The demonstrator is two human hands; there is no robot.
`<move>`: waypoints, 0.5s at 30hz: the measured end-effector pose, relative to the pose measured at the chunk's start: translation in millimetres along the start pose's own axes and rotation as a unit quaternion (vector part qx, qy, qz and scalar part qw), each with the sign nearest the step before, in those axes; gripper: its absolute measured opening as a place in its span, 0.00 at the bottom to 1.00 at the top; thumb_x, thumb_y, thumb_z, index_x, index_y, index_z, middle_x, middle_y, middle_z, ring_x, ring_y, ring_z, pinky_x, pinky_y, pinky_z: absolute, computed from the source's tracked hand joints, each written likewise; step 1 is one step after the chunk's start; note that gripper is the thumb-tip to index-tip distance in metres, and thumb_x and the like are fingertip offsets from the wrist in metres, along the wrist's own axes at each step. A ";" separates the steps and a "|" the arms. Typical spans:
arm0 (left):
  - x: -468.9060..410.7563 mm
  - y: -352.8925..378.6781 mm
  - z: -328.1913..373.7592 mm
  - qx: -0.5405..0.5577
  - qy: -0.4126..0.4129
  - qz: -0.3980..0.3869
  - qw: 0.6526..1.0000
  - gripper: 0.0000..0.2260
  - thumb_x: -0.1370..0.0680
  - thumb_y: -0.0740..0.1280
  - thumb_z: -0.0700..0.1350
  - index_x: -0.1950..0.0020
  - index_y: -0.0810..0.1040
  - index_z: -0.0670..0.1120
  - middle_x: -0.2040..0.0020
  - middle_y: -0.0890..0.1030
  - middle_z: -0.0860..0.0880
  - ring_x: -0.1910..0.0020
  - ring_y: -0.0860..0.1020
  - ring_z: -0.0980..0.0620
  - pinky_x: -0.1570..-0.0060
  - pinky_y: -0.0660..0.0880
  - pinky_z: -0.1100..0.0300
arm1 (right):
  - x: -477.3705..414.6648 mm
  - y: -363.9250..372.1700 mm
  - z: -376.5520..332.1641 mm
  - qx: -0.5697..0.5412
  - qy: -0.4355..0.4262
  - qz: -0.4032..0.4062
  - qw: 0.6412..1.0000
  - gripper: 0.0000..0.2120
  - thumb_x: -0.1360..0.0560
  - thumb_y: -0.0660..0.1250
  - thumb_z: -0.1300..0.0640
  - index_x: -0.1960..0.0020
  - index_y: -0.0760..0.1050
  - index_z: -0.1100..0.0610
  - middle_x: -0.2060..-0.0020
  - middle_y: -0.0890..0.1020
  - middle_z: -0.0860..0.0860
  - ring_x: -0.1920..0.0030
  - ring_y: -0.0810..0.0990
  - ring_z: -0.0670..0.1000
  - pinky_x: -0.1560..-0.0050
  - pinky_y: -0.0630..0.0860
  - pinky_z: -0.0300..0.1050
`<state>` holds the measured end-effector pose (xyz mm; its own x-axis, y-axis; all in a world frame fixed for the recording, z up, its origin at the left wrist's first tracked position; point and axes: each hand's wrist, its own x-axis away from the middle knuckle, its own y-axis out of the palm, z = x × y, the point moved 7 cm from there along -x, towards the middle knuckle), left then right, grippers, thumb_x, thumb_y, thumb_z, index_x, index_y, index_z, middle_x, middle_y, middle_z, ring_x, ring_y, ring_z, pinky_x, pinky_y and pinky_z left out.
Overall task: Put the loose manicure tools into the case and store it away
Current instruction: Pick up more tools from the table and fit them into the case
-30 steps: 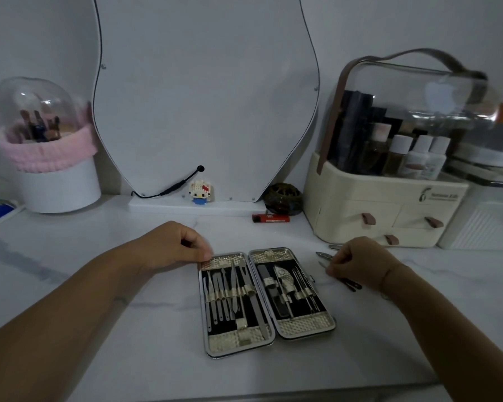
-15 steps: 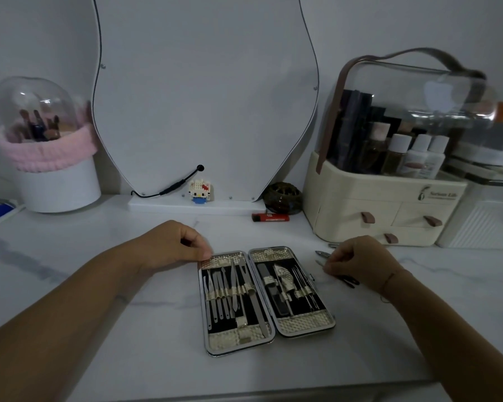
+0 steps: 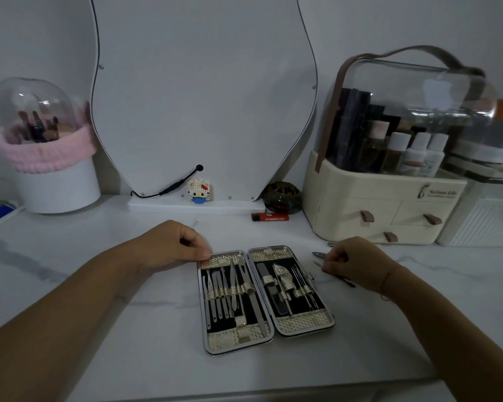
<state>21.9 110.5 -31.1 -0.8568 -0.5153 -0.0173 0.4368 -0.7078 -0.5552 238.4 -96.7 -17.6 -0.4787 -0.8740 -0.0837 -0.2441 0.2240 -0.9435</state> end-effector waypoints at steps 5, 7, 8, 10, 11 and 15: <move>0.5 -0.6 -1.1 -0.009 -0.002 -0.008 1.000 0.04 0.30 0.74 0.44 0.64 0.85 0.52 0.61 0.86 0.52 0.61 0.80 0.62 0.56 0.74 0.72 | -3.8 -0.4 -7.6 0.043 0.001 -0.033 0.999 0.15 0.26 0.66 0.56 0.71 0.71 0.47 0.76 0.72 0.44 0.76 0.73 0.39 0.73 0.65 0.26; 0.1 -1.1 -1.6 -0.011 -0.002 -0.008 1.000 0.04 0.30 0.74 0.44 0.64 0.85 0.52 0.61 0.86 0.53 0.60 0.80 0.62 0.54 0.73 0.69 | -4.0 0.3 -8.4 0.058 0.003 -0.047 0.997 0.12 0.26 0.65 0.56 0.68 0.75 0.51 0.75 0.72 0.44 0.74 0.70 0.41 0.72 0.64 0.26; -0.2 -1.4 -1.6 -0.010 -0.002 -0.006 1.000 0.04 0.30 0.74 0.44 0.64 0.85 0.52 0.61 0.86 0.53 0.61 0.80 0.62 0.55 0.73 0.69 | -4.3 1.3 -8.4 0.063 0.003 -0.054 0.996 0.10 0.26 0.64 0.56 0.65 0.78 0.54 0.73 0.73 0.46 0.72 0.70 0.42 0.71 0.63 0.26; -0.1 -1.2 -1.4 -0.012 0.000 -0.005 1.000 0.04 0.30 0.74 0.44 0.64 0.85 0.52 0.61 0.86 0.52 0.61 0.80 0.62 0.56 0.73 0.70 | -5.5 3.9 -7.9 0.067 0.003 -0.067 0.996 0.10 0.26 0.64 0.56 0.59 0.80 0.59 0.69 0.75 0.51 0.67 0.72 0.47 0.67 0.64 0.30; 0.1 -1.0 -0.9 -0.013 0.001 -0.005 1.000 0.04 0.30 0.74 0.44 0.64 0.85 0.52 0.60 0.86 0.51 0.61 0.80 0.62 0.56 0.73 0.71 | -5.9 4.8 -7.5 0.067 0.002 -0.073 0.995 0.10 0.25 0.63 0.56 0.60 0.80 0.60 0.68 0.75 0.52 0.65 0.73 0.48 0.66 0.65 0.31; 0.2 -0.9 -0.1 -0.014 0.003 -0.005 1.000 0.06 0.30 0.74 0.44 0.65 0.85 0.53 0.61 0.86 0.51 0.61 0.80 0.61 0.57 0.74 0.72 | -5.1 2.8 -6.8 0.054 -0.003 -0.072 0.996 0.17 0.25 0.61 0.57 0.72 0.70 0.56 0.76 0.70 0.49 0.75 0.69 0.44 0.71 0.63 0.31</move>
<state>21.4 111.1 -30.7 -0.8624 -0.5060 -0.0161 0.4210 -0.6991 -0.5780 234.4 -88.7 -17.7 -0.4397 -0.8966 0.0534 -0.2184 0.0490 -0.9746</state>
